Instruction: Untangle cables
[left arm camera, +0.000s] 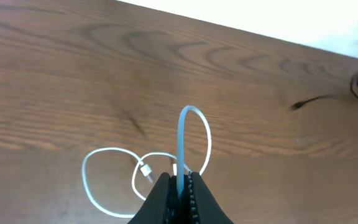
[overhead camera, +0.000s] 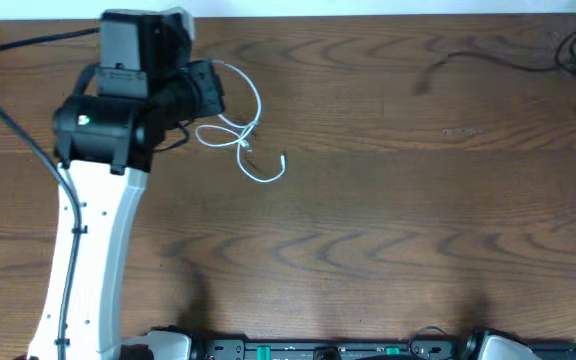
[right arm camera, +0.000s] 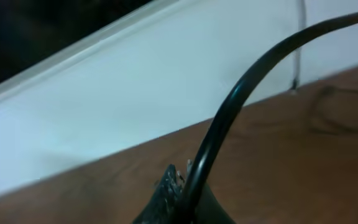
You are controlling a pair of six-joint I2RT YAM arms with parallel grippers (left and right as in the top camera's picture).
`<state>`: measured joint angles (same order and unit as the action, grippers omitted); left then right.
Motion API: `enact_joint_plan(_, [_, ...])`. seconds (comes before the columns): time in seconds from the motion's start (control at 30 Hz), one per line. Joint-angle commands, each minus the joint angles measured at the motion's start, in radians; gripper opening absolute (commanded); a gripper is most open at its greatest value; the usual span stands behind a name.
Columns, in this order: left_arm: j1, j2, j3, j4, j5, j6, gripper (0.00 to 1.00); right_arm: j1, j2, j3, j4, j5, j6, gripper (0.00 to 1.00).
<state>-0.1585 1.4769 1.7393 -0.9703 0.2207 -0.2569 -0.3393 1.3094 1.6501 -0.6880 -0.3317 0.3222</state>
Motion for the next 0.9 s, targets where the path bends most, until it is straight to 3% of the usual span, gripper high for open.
enact_joint_plan(0.0, [-0.046, 0.040, -0.004, 0.020, 0.007, 0.013, 0.07, -0.113, 0.016, 0.002, -0.008, 0.051, 0.050, 0.01])
enact_joint_plan(0.23, [-0.117, 0.109, -0.004, 0.051, 0.007, 0.012, 0.07, -0.257, 0.093, 0.002, 0.081, 0.204, 0.062, 0.01])
enact_joint_plan(0.63, [-0.213, 0.171, -0.004, 0.127, 0.007, 0.009, 0.07, -0.324, 0.301, 0.002, 0.108, 0.512, 0.165, 0.01])
enact_joint_plan(0.87, [-0.248, 0.171, -0.004, 0.173, 0.007, 0.009, 0.07, -0.331, 0.455, 0.002, -0.047, 0.528, 0.247, 0.01])
